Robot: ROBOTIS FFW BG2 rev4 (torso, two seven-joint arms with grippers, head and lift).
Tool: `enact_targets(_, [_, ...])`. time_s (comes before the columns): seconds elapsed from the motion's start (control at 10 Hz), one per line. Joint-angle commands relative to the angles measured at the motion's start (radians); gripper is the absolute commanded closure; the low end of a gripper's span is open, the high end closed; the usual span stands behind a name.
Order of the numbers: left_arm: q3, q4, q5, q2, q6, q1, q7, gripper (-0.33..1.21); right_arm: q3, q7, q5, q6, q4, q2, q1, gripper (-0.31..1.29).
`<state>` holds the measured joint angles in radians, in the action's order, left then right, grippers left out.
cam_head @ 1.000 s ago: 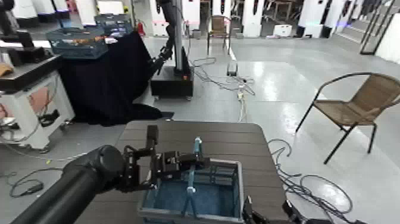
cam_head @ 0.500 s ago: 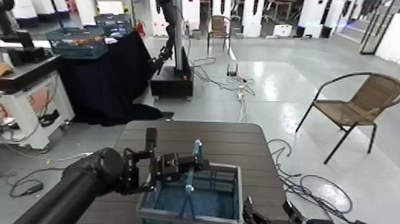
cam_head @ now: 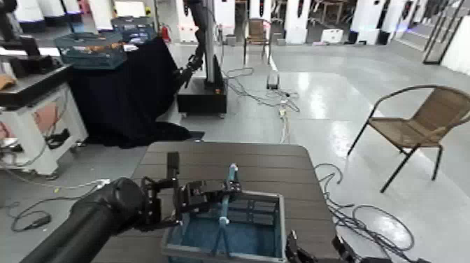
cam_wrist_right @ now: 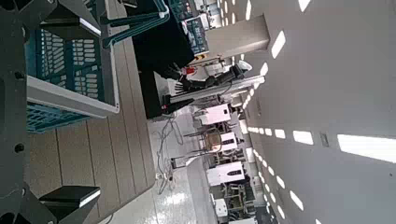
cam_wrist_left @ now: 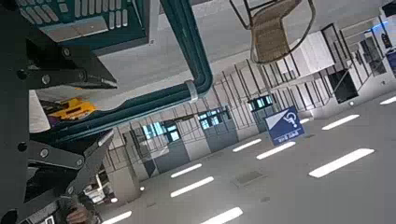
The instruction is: Place the crate on the table.
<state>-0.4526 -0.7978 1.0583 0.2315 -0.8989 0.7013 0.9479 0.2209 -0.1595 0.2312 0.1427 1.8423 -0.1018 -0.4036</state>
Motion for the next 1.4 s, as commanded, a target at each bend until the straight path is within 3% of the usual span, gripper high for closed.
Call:
enact_targets(0.1, [0.020,-0.001,0.003,-0.001,0.026,-0.009,0.000,0.00,0.000,0.000,0.000,-0.002,0.002,-0.001,-0.001,0.13])
enact_targets(0.8, [0.092,-0.061,0.008,0.011,0.038,-0.049,-0.003,0.02,-0.005,-0.002,-0.001,-0.008,0.008,0.001,-0.008,0.13])
enact_targets(1.2, [0.295,-0.296,0.008,0.075,-0.025,-0.210,-0.120,0.08,-0.009,-0.003,-0.001,-0.011,0.011,0.002,-0.012,0.13])
enact_targets(1.4, [0.402,-0.501,0.006,0.086,0.068,-0.355,-0.239,0.10,-0.012,-0.003,-0.003,-0.011,0.014,0.002,-0.015,0.13])
